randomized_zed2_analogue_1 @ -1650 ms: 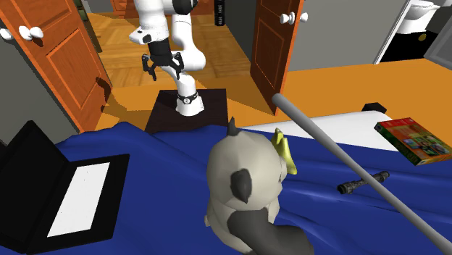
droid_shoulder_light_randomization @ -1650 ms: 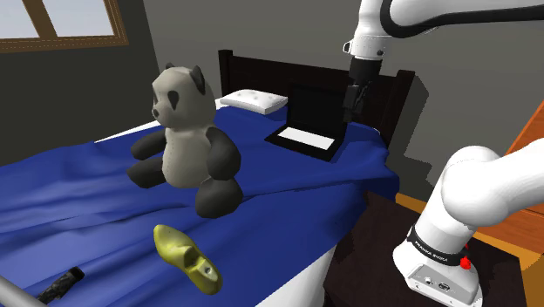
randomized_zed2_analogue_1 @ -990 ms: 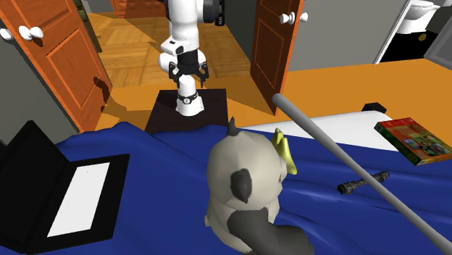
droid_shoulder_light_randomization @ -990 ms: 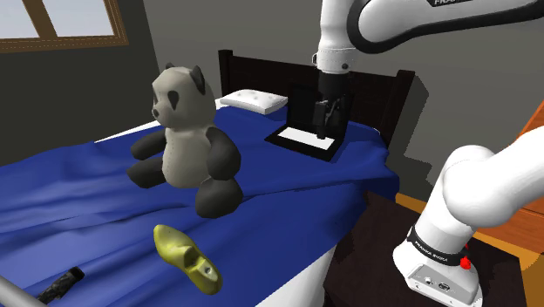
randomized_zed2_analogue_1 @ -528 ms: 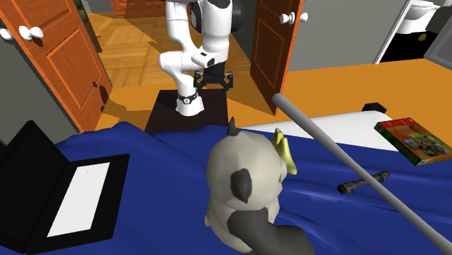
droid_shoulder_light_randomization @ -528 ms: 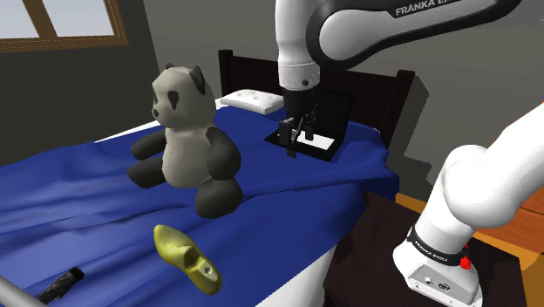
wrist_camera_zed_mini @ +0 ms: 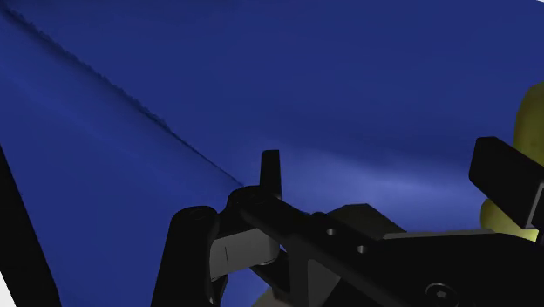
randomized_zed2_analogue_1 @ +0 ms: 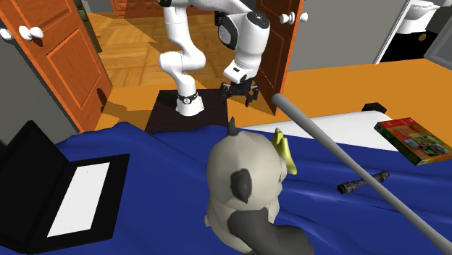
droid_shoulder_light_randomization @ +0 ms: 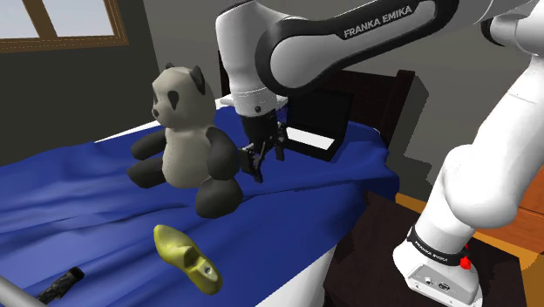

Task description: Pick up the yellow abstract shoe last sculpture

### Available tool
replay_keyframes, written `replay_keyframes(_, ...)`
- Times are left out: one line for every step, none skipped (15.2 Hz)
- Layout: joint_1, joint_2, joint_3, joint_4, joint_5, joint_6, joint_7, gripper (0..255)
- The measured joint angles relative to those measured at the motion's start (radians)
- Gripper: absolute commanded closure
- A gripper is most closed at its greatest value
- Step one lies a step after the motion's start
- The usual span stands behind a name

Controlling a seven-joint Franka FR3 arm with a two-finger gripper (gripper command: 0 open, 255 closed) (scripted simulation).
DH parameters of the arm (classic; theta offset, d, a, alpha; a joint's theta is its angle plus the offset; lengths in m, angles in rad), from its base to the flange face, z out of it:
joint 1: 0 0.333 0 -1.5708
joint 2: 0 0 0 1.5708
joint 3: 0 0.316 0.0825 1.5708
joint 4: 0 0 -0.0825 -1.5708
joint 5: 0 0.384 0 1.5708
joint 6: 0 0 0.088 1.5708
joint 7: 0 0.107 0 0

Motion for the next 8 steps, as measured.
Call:
replay_keyframes(0.008, 0.040, 0.016, 0.031, -0.014, -0.005, 0.031, 0)
replay_keyframes(0.018, 0.085, 0.031, 0.074, -0.031, -0.018, 0.063, 0)
replay_keyframes(0.027, 0.130, 0.043, 0.110, -0.050, -0.025, 0.093, 0)
replay_keyframes(0.039, 0.183, 0.054, 0.152, -0.072, -0.030, 0.124, 0)
replay_keyframes(0.051, 0.221, 0.062, 0.176, -0.088, -0.033, 0.149, 0)
replay_keyframes(0.064, 0.267, 0.067, 0.215, -0.109, -0.043, 0.173, 0)
replay_keyframes(0.083, 0.321, 0.073, 0.266, -0.132, -0.058, 0.203, 0)
replay_keyframes(0.103, 0.368, 0.077, 0.307, -0.151, -0.070, 0.230, 0)
